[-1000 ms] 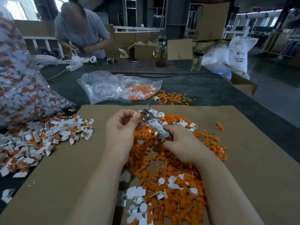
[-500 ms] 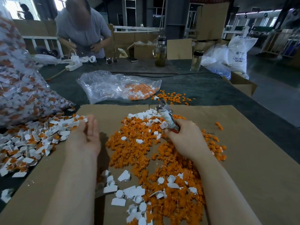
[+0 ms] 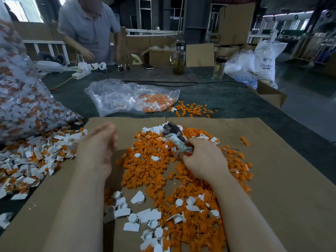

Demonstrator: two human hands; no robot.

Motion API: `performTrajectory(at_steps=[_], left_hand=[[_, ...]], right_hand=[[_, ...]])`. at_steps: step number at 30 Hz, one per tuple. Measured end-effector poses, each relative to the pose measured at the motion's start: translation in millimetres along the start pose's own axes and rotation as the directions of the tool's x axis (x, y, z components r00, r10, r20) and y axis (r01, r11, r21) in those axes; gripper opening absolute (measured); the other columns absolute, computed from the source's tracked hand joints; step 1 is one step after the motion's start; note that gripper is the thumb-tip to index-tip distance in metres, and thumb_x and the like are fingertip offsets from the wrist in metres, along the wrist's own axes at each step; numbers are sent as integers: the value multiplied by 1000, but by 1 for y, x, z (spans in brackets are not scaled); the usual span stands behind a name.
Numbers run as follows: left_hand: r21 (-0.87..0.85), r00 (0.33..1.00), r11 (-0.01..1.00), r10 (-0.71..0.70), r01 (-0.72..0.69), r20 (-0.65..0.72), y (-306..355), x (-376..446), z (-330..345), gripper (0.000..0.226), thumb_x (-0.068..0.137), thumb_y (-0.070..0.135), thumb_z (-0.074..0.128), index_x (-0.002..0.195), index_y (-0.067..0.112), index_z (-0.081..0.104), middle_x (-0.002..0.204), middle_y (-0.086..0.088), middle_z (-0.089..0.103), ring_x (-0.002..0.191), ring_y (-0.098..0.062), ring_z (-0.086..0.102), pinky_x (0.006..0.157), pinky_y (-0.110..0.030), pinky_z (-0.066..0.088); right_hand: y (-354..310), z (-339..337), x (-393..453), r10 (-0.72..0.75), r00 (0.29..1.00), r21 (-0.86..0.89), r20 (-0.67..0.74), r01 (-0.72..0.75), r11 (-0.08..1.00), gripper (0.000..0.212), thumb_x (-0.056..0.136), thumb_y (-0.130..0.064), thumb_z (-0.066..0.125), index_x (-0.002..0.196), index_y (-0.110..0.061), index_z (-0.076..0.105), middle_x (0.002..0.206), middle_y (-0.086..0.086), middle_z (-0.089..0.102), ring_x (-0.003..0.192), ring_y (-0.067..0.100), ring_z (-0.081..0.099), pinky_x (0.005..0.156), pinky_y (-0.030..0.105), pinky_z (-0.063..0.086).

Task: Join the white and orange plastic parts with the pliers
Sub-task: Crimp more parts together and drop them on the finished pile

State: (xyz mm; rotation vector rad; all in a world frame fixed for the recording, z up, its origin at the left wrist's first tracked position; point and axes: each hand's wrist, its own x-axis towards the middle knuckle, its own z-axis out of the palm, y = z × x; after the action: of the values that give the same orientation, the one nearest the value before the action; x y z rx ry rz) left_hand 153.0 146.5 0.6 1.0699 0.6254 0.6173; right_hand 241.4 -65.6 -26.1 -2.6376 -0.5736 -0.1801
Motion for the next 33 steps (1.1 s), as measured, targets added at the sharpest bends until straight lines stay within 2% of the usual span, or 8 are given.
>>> performTrajectory(at_steps=[2, 6, 9, 15, 21, 24, 28, 33], left_hand=[[429, 982, 892, 76, -144, 172, -12, -7, 11, 10, 87, 20, 72, 91, 29, 71, 94, 11, 70, 87, -6, 60, 70, -23, 43], [807, 923, 500, -37, -314, 382, -35, -15, 31, 11, 88, 27, 72, 83, 34, 65, 92, 13, 65, 86, -4, 58, 65, -21, 39], [903, 925, 242, -43, -356, 376, -39, -13, 36, 15, 87, 34, 72, 83, 33, 57, 87, 9, 62, 88, -15, 61, 76, -32, 50], [905, 910, 132, -39, -404, 412, -39, -17, 36, 19, 85, 38, 72, 96, 25, 65, 93, 4, 61, 89, -18, 60, 88, -42, 52], [885, 905, 207, 2, -417, 426, -41, -16, 35, 13, 85, 36, 74, 89, 28, 65, 87, 9, 62, 85, -14, 59, 79, -35, 50], [845, 911, 356, 50, -400, 410, -40, -16, 36, 10, 90, 35, 69, 85, 30, 62, 85, 9, 62, 78, -7, 57, 60, -25, 40], [712, 917, 604, 84, -359, 391, -39, -19, 39, 6, 96, 29, 63, 92, 32, 65, 87, 9, 67, 77, -3, 61, 58, -18, 39], [408, 940, 910, -73, -74, 333, -34, -25, 46, 18, 98, 14, 58, 99, 21, 74, 82, 0, 74, 68, -5, 70, 63, -20, 53]], right_hand=[[-4, 2, -1, -37, 999, -10, -10, 37, 999, 10, 85, -37, 59, 91, -29, 57, 84, -8, 58, 74, 15, 56, 52, 27, 44], [-13, 9, -3, -131, 990, -52, -47, 129, 990, 15, 82, -31, 60, 97, -29, 58, 87, -11, 48, 75, 13, 51, 50, 25, 38], [-16, 14, -5, -167, 985, -85, -33, 163, 983, 21, 82, -29, 61, 103, -26, 59, 94, -8, 50, 77, 14, 51, 54, 26, 38], [-15, 15, -5, -119, 992, -154, 45, 124, 980, 20, 83, -25, 63, 103, -24, 60, 99, -4, 56, 80, 18, 55, 56, 28, 44], [-15, 14, -4, -127, 992, -118, 7, 127, 985, 17, 83, -30, 61, 99, -25, 55, 92, -6, 57, 76, 16, 55, 54, 27, 42], [-15, 12, -2, -77, 996, 6, -43, 77, 997, 16, 83, -29, 60, 90, -30, 45, 78, -10, 51, 69, 14, 51, 47, 24, 33], [-15, 7, -1, -47, 995, 174, -84, 61, 983, 17, 85, -27, 61, 89, -34, 46, 77, -14, 52, 66, 8, 50, 47, 22, 31], [-12, 5, -1, -10, 996, 303, -86, 35, 952, 14, 86, -27, 63, 93, -32, 52, 79, -14, 55, 69, 7, 53, 50, 23, 33]])
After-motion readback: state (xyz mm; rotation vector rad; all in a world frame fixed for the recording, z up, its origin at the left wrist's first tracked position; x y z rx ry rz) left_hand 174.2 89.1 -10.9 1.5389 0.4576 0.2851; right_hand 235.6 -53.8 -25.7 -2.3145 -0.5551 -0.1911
